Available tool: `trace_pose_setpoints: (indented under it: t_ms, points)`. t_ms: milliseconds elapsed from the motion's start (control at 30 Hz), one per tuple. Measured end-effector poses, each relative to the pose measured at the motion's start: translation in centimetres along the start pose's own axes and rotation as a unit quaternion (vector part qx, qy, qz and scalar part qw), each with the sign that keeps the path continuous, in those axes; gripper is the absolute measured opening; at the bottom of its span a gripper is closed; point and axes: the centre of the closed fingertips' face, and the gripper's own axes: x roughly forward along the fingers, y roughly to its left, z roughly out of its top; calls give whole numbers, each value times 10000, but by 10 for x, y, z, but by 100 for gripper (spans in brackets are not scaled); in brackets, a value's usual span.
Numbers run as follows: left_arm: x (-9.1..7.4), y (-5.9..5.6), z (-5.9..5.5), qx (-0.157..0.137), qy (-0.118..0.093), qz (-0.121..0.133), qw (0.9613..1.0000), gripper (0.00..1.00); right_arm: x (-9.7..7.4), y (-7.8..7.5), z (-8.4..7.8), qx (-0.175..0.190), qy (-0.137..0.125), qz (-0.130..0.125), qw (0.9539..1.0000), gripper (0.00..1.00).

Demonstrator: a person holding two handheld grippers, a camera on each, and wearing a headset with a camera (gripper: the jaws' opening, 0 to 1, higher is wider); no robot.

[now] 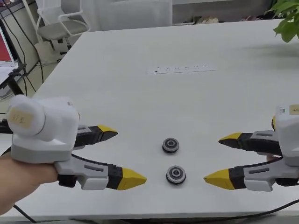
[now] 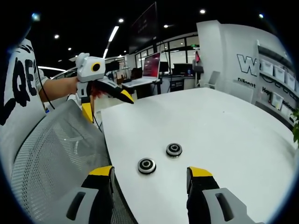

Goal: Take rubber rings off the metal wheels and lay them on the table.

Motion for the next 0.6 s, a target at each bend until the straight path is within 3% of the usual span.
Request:
trace_pose_setpoints:
  t_ms: [600]
  points:
    - [17, 11, 1, 72, 94, -142, 9998, 70, 16, -10, -5, -94, 185, 104, 9997, 60]
